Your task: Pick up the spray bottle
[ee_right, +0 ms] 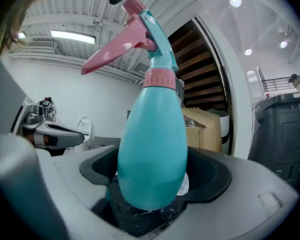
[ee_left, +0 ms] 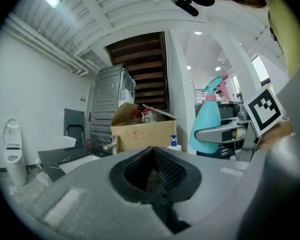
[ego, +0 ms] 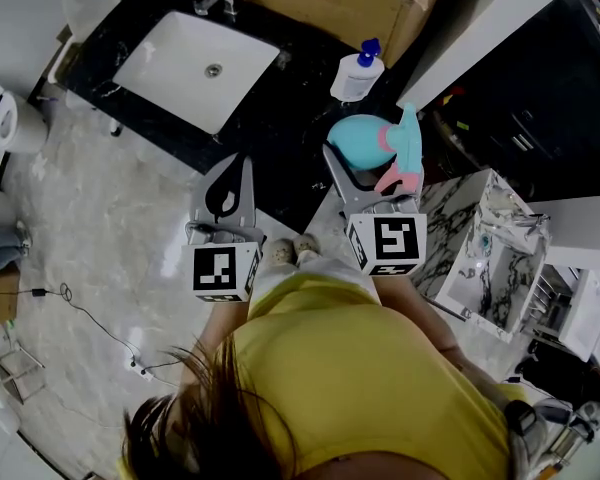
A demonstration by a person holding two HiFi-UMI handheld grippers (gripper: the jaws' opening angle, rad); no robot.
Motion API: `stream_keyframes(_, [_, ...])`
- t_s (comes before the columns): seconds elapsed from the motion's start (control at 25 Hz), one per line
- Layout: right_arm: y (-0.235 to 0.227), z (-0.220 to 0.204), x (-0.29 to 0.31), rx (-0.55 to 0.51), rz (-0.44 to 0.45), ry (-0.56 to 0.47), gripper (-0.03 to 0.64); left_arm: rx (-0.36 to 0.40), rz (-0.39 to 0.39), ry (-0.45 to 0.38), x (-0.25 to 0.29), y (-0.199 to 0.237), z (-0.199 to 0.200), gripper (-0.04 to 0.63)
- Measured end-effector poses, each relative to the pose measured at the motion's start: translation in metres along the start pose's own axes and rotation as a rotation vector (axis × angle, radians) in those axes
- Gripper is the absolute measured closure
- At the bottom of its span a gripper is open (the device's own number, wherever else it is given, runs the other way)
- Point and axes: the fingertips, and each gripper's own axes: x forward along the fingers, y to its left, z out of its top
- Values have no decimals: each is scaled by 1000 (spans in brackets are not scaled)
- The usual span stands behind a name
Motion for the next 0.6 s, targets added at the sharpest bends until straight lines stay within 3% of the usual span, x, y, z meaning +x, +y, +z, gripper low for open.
stream_keyframes(0.6, [0,-7,-1,6,15,24,222,-3,7,-3,-1,-1,5,595])
